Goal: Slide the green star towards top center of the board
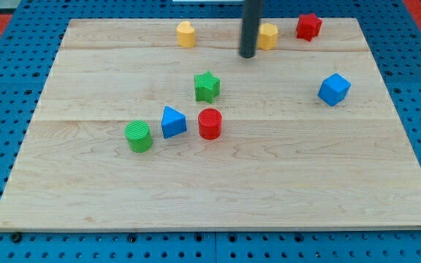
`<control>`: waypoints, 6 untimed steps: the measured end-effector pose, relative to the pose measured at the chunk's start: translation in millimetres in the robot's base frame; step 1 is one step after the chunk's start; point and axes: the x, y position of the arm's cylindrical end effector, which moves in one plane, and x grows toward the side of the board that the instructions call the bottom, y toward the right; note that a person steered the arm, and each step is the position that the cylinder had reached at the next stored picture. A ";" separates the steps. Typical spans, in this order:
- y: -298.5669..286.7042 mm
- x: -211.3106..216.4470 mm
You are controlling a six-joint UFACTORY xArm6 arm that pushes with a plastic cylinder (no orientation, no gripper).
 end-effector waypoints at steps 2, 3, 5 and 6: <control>57.7 -33.5; 91.7 -19.7; -14.0 118.4; -69.6 74.1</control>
